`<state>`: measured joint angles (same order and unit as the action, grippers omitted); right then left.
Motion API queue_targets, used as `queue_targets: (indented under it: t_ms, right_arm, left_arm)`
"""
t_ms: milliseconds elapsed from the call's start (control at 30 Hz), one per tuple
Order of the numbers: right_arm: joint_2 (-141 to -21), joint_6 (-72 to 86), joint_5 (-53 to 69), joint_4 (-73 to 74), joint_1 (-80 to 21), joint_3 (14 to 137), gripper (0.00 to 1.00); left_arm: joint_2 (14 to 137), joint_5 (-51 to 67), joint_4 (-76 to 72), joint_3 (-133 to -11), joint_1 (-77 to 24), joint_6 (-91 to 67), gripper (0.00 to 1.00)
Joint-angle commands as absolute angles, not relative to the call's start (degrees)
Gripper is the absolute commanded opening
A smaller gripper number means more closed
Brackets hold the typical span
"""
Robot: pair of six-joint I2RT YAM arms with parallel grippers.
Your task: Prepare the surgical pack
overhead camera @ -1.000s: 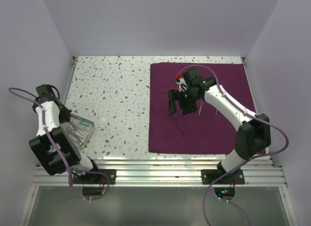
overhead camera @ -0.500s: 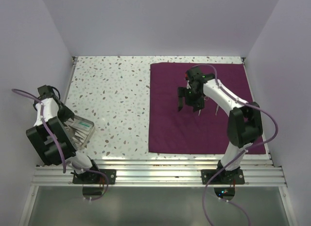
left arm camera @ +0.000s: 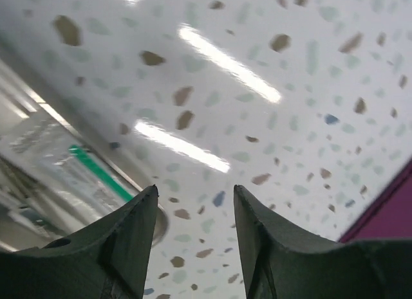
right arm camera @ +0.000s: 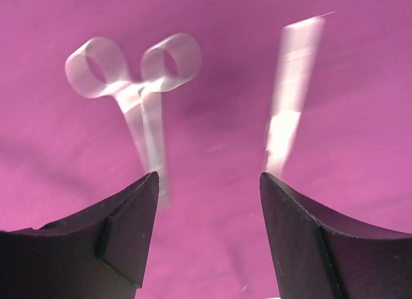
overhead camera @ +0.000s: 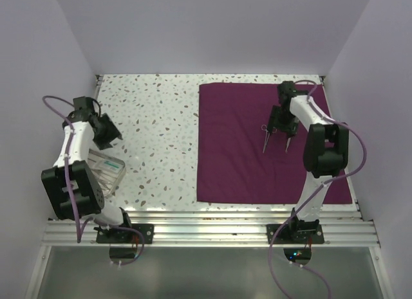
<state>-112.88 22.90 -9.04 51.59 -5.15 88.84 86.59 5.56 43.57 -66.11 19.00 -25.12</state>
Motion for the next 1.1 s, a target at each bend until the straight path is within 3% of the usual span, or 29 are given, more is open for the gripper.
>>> queue_targets:
  t_ms: [0, 267, 567, 633, 767, 967, 1033, 1067]
  right_arm:
    - [-112.67, 21.89, -12.74, 51.06, -1.77, 90.71, 0.67]
    - [-114.52, 20.65, -10.55, 49.13, 2.46, 87.81, 0.61]
    - [-116.89, 20.3, -8.35, 47.29, 2.55, 85.61, 0.49]
    - [-116.89, 20.48, -8.09, 46.94, 2.55, 85.43, 0.4]
    - [-116.89, 20.22, -7.3, 46.84, 2.64, 84.99, 0.31]
    - [-116.46, 19.25, -6.33, 46.23, 2.99, 84.11, 0.28]
    - [-116.28, 18.55, -6.15, 46.23, 3.08, 84.37, 0.16]
    - [-116.11, 18.02, -6.24, 47.01, 3.08, 84.64, 0.03]
  left_arm:
    - [83.23, 12.92, 40.0, -68.12, 11.36, -28.55, 0.55]
    - [85.16, 16.17, 37.62, -68.73, -1.3, -30.5, 0.52]
    - [85.34, 18.45, 38.76, -70.75, -3.43, -28.92, 0.5]
    - [85.17, 19.24, 38.85, -70.75, -3.51, -28.65, 0.49]
    - [84.64, 21.09, 39.02, -70.58, -4.13, -28.39, 0.48]
    - [82.97, 23.56, 38.67, -69.61, -5.8, -29.61, 0.48]
    - [82.18, 23.64, 38.93, -69.7, -6.85, -30.23, 0.47]
    - [81.57, 24.08, 38.94, -69.61, -7.12, -30.5, 0.47]
